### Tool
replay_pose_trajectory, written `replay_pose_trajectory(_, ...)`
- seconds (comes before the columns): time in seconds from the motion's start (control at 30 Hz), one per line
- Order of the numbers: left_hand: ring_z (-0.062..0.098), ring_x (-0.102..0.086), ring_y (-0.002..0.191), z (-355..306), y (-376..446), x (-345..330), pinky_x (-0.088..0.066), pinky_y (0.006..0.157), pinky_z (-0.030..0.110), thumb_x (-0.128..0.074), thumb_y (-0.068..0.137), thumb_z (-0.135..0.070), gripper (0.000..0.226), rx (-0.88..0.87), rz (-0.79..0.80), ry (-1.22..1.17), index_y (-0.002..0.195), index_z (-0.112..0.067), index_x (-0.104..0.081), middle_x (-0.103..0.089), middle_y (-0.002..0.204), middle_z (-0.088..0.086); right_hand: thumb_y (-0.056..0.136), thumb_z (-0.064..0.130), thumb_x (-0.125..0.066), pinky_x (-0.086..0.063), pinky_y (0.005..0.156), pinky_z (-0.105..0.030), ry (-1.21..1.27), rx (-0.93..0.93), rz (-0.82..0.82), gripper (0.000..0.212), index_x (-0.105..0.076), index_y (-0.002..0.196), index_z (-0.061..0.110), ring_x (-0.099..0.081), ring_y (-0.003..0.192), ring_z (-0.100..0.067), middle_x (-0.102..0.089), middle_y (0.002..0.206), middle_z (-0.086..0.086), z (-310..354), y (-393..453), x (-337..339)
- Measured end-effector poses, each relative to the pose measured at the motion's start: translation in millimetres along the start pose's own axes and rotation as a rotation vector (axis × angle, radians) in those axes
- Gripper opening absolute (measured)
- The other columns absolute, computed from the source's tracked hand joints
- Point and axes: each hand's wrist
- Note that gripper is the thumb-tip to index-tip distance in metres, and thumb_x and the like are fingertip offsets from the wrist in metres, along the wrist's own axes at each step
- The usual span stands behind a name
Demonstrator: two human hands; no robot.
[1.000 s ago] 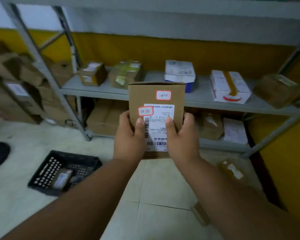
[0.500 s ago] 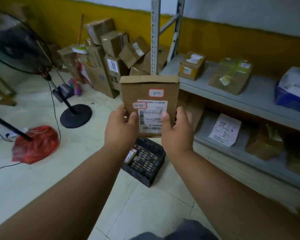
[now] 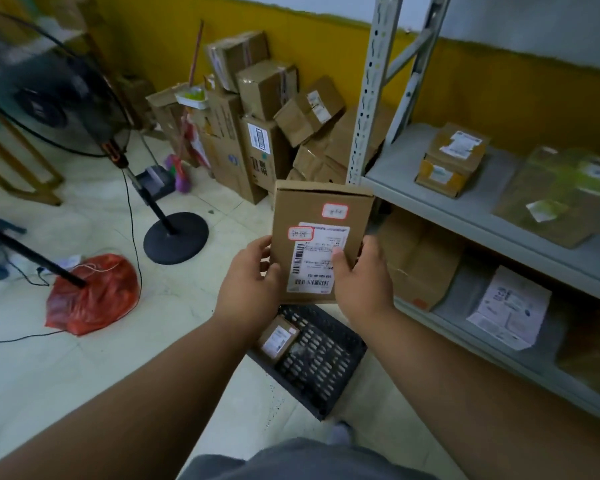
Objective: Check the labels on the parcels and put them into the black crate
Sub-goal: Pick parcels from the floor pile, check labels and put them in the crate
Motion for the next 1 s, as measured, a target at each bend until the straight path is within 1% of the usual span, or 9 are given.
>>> replay_pose_trajectory(0.17,0.009,-0.057,0.11,18.9,66.4,-1.2,-0.048,0.078,0.022,-0.044,0.099,-0.019,0.045,-0.008,0.073,0.061,0.14,-0.038,-0.046,-0.057,0.131,-0.008,0.095,0.051,-0.051,-0.062,0.071,-0.041,-0.05,-0.065,-0.05,0.045,-0.044,0.129,0.021,-0.066,0.1,-0.02,-0.057,0.123,-0.002,-0.8,40.8,-39.0)
replay_pose_trajectory(0.27,0.008,-0.058,0.109,36.3,111.9,-7.3,-0.045,0.076,0.019,-0.04,0.099,-0.019,0.048,-0.053,0.223,0.117,0.137,-0.046,-0.048,-0.058,0.129,-0.01,0.095,0.051,-0.051,-0.061,0.071,-0.04,-0.072,-0.17,-0.147,0.044,-0.045,0.127,0.021,-0.066,0.098,-0.019,-0.06,0.12,-0.001,-9.7,53.7,-63.4)
replay_pose_trajectory(0.43,0.015,-0.06,0.107,65.5,187.2,-17.4,-0.051,0.094,0.037,-0.038,0.097,-0.02,0.051,-0.156,0.489,0.228,0.138,-0.048,-0.046,-0.06,0.123,-0.003,0.096,0.044,-0.055,-0.054,0.078,-0.035,-0.056,-0.381,-0.38,0.046,-0.048,0.128,0.012,-0.063,0.105,-0.024,-0.059,0.123,-0.007,-20.9,58.2,-105.8)
replay_pose_trajectory(0.53,0.016,-0.064,0.101,91.2,220.5,-24.9,-0.056,0.089,0.038,-0.036,0.098,-0.013,0.052,-0.174,0.633,0.277,0.14,-0.043,-0.048,-0.064,0.118,-0.001,0.093,0.049,-0.054,-0.059,0.082,-0.043,-0.024,-0.463,-0.469,0.047,-0.049,0.125,0.015,-0.065,0.104,-0.023,-0.06,0.121,-0.006,-30.6,53.8,-144.9)
replay_pose_trajectory(0.63,0.021,-0.065,0.096,120.2,236.6,-42.1,-0.056,0.087,0.041,-0.037,0.096,-0.011,0.053,-0.102,0.705,0.313,0.144,-0.033,-0.044,-0.065,0.109,-0.002,0.089,0.052,-0.051,-0.058,0.085,-0.047,-0.065,-0.564,-0.49,0.052,-0.05,0.126,0.015,-0.064,0.104,-0.025,-0.059,0.12,-0.006,-48.5,50.6,-184.4)
replay_pose_trajectory(0.73,0.02,-0.064,0.091,165.0,236.2,-72.2,-0.057,0.083,0.039,-0.038,0.096,-0.011,0.05,0.011,0.746,0.365,0.144,-0.026,-0.035,-0.062,0.105,-0.003,0.093,0.04,-0.058,-0.056,0.092,-0.044,-0.129,-0.672,-0.449,0.051,-0.047,0.132,0.01,-0.058,0.112,-0.028,-0.054,0.125,-0.011,-83.0,43.4,-223.5)
replay_pose_trajectory(0.83,0.017,-0.066,0.085,241.5,236.4,-112.6,-0.06,0.076,0.037,-0.04,0.097,-0.017,0.037,0.08,0.76,0.413,0.133,-0.027,-0.043,-0.066,0.104,-0.003,0.092,0.036,-0.061,-0.055,0.094,-0.045,-0.148,-0.78,-0.413,0.054,-0.043,0.136,0.01,-0.056,0.116,-0.03,-0.05,0.13,-0.012,-141.3,38.5,-269.0)
replay_pose_trajectory(0.9,0.016,-0.067,0.083,299.0,239.3,-142.1,-0.061,0.071,0.034,-0.043,0.098,-0.03,0.03,0.091,0.776,0.423,0.127,-0.027,-0.047,-0.067,0.101,-0.003,0.093,0.035,-0.061,-0.056,0.093,-0.045,-0.143,-0.844,-0.375,0.054,-0.042,0.138,0.013,-0.057,0.117,-0.029,-0.048,0.132,-0.009,-188.8,37.2,-296.9)
replay_pose_trajectory(1.0,0.015,-0.069,0.085,385.4,245.4,-186.9,-0.059,0.067,0.03,-0.042,0.099,-0.041,0.029,0.109,0.835,0.486,0.123,-0.027,-0.052,-0.067,0.101,-0.005,0.094,0.034,-0.06,-0.058,0.092,-0.043,-0.125,-0.955,-0.309,0.048,-0.044,0.135,0.014,-0.059,0.115,-0.027,-0.047,0.133,-0.007,-263.1,36.5,-343.3)
Point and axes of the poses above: each hand's wrist, its own y-axis towards the middle knuckle, its own x-axis out of the back of the hand, z = x × y
